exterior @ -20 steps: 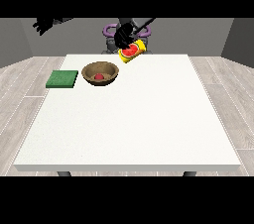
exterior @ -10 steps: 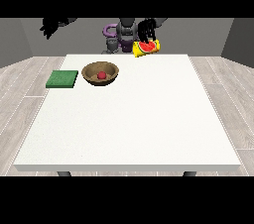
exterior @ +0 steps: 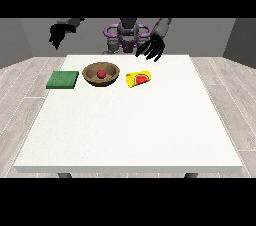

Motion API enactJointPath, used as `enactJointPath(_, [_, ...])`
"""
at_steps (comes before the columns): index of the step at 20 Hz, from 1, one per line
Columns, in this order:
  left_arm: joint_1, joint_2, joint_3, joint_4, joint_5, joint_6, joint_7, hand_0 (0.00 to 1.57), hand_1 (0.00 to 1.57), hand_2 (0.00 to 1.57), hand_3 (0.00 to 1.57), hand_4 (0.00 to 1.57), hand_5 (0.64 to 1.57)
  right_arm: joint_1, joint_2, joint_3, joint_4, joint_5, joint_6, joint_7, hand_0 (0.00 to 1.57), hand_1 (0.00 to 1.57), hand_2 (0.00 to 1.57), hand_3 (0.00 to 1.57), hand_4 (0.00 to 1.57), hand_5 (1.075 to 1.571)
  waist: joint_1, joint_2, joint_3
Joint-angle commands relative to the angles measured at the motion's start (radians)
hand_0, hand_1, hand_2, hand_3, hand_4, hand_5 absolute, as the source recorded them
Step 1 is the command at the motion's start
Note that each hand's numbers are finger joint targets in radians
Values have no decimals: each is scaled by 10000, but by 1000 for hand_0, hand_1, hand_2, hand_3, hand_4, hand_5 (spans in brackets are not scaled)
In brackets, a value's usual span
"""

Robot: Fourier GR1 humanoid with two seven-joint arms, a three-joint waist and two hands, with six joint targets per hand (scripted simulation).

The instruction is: Pick the cup and pour the ball into the bowl, then pick the bowl and place it on the pad

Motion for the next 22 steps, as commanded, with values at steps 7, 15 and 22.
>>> enactJointPath(7, [2620, -231, 234, -2176, 6347, -1632, -4800, 0, 0, 0, 0, 903, 1453, -430, 537, 107, -199, 517, -1144, -423, 0, 0, 0, 0, 513, 1566, 803, 1282, 161])
enactJointPath(15, [3037, 128, 476, -2439, 6816, -2751, -5042, 0, 0, 0, 0, 922, 1444, -383, 1194, 493, 2147, 1258, -1105, -2711, 0, 0, 0, 0, 506, 1570, 749, 1320, 194])
enactJointPath(22, [3208, 550, 347, -3626, 6561, -3071, -4297, 0, 0, 0, 0, 945, 1433, -436, 1072, 272, 4456, 1329, -606, -4397, 0, 0, 0, 0, 404, 1570, 1043, 1227, 201])
